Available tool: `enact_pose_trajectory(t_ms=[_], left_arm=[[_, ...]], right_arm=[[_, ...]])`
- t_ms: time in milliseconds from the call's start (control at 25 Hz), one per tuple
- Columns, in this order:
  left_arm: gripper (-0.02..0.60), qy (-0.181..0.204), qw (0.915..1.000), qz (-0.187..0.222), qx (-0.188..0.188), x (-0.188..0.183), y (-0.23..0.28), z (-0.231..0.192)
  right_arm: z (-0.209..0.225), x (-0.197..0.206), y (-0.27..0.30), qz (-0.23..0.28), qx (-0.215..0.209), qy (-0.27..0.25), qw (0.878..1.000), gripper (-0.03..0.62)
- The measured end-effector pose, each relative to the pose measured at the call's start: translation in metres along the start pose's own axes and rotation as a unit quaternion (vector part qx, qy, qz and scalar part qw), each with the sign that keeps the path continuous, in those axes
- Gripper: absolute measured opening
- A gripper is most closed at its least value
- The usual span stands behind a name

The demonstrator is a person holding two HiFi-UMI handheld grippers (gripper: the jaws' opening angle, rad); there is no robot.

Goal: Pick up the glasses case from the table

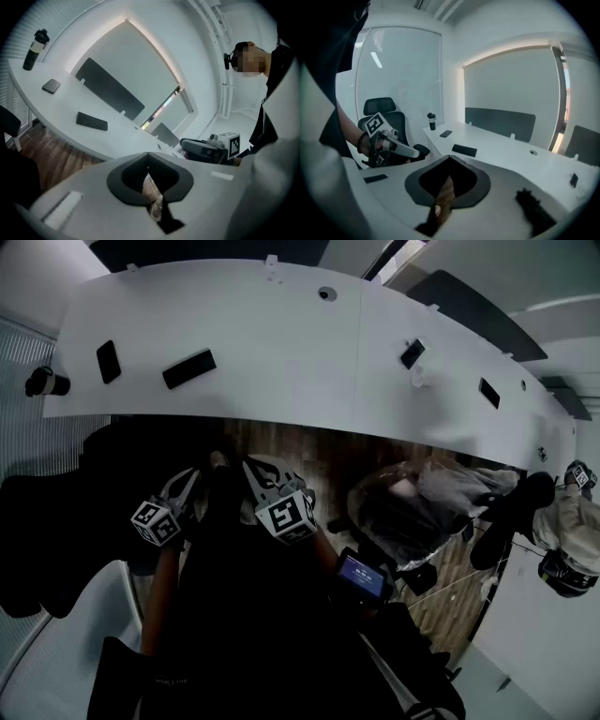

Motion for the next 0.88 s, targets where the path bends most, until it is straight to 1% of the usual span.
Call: enact_pose_trajectory(t_ms=[120, 240, 360, 480, 560, 640, 720, 800, 880], left_arm=[[0.009, 0.002, 0.9999, -0.011, 0.005, -0.032, -0.005, -0.033], [0.011, 0.009, 0.9998, -0.019, 0.004, -0.058, -0.011, -0.064], [0.015, 0.044, 0.9982, -0.04, -0.01, -0.077, -0.013, -0.092], [0.021, 0.085, 0.9941, -0.066, -0.015, -0.093, -0.011, -0.116], [0.026, 0.103, 0.9911, -0.084, -0.012, -0.106, -0.005, -0.13], [0.032, 0.109, 0.9891, -0.098, -0.011, -0.12, -0.002, -0.144], [0.038, 0.111, 0.9878, -0.108, -0.017, -0.132, -0.003, -0.158], [0.051, 0.117, 0.9854, -0.12, -0.029, -0.138, 0.003, -0.172], [0.076, 0.129, 0.9796, -0.146, -0.047, -0.139, 0.016, -0.184]], right_arm=[[0.007, -0.023, 0.027, -0.014, 0.015, 0.004, 1.0, 0.008], [0.011, -0.044, 0.054, -0.025, 0.02, 0.005, 0.999, 0.008], [0.017, -0.064, 0.079, -0.036, 0.024, -0.003, 0.999, 0.008], [0.023, -0.083, 0.1, -0.042, 0.029, -0.003, 0.999, 0.008], [0.03, -0.091, 0.112, -0.042, 0.036, 0.01, 0.998, 0.008], [0.036, -0.097, 0.123, -0.049, 0.036, 0.016, 0.998, 0.008], [0.04, -0.104, 0.136, -0.054, 0.025, 0.002, 0.998, 0.008], [0.044, -0.108, 0.149, -0.056, 0.006, -0.026, 0.998, 0.008], [0.052, -0.108, 0.162, -0.059, -0.01, -0.054, 0.997, 0.008]])
Point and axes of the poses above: the fingertips, and each gripper's own axes: y forward along the fingers, z to its right, x out of its underside, the point moved 1 cm from there along -y, backward along the fingers, and after that the axes turned 12 degrees about -z, right-handed, at the moved point
